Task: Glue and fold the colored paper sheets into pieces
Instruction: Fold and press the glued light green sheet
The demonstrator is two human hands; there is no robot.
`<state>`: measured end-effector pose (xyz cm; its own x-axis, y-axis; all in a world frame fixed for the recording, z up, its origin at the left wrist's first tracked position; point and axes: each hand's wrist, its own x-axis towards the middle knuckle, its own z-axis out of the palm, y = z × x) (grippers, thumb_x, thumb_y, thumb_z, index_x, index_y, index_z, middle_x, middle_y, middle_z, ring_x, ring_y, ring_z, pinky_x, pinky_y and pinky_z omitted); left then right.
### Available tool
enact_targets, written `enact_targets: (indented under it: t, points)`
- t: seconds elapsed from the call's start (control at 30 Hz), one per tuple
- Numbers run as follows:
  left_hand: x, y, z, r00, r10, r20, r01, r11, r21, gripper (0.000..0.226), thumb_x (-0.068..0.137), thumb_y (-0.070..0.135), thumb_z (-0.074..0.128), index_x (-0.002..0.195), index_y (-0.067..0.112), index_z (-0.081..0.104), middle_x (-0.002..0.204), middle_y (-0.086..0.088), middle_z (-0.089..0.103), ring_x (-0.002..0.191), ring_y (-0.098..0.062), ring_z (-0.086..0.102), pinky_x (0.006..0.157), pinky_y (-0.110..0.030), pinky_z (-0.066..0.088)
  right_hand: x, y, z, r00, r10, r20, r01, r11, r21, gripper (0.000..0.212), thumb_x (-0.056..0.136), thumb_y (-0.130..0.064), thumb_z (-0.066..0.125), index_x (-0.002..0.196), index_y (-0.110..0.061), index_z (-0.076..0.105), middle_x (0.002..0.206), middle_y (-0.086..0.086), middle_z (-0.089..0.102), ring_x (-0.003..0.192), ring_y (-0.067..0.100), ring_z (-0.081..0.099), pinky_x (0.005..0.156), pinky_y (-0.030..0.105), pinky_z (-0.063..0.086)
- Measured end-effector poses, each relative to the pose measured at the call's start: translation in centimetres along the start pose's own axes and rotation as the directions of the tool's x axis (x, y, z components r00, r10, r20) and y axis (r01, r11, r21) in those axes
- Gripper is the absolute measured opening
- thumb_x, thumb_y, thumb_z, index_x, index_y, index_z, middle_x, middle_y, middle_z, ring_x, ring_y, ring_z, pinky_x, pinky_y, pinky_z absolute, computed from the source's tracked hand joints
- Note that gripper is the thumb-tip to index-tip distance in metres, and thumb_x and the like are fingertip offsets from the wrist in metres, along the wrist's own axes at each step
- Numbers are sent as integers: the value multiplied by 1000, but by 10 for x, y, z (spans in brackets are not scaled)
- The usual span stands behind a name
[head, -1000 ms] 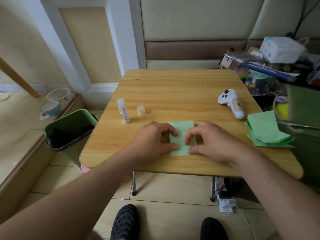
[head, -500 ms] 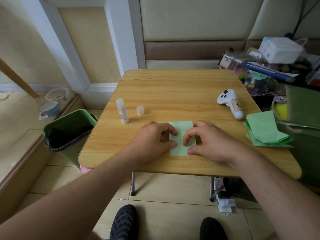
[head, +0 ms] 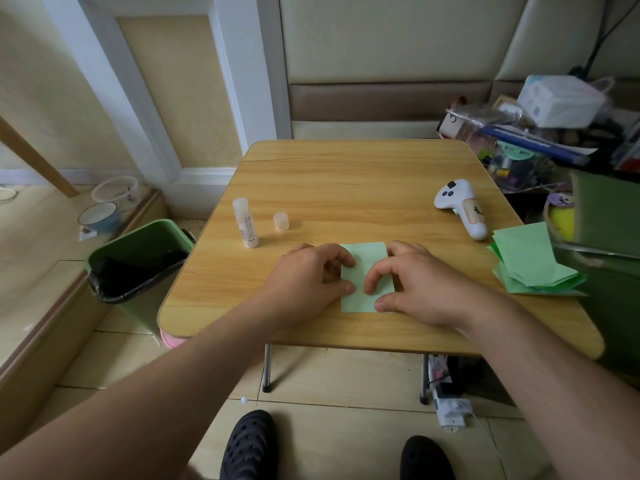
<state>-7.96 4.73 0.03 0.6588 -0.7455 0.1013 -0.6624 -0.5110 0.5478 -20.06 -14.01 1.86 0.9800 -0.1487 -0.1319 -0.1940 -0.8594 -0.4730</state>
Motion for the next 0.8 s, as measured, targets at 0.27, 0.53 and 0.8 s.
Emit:
enact_targets:
  t: [0.27, 0.53, 0.8]
  points:
    - [-2, -1, -2, 1000, -19, 16, 20, 999, -43, 33, 83, 40, 81, 112, 42, 67, 90, 26, 62, 104, -8, 53, 96, -32, 46, 0, 1, 2, 1000, 1, -30, -1, 1000, -3, 22, 82, -43, 85, 94, -48, 68, 98, -26, 36, 113, 4, 33, 110, 45, 38]
    - [-4, 4, 0, 999, -29, 45, 28, 999, 15, 42, 70, 63, 82, 102, 55, 56, 96, 25, 59, 107, -11, 50, 101, -43, 44, 0, 3, -1, 999, -5, -37, 5, 1000, -7, 15, 89, -49, 76, 102, -43, 73, 96, -19, 40, 114, 9, 37, 105, 43, 40]
    - [-1, 6, -1, 997, -37, 61, 38, 999, -1, 42, 69, 61, 84, 102, 55, 59, 95, 22, 59, 108, -13, 48, 101, -43, 44, 6, -1, 12, 974, -5, -226, 8, 1000, 14, 16, 86, -50, 79, 85, -39, 67, 89, -13, 47, 107, 13, 40, 93, 39, 40]
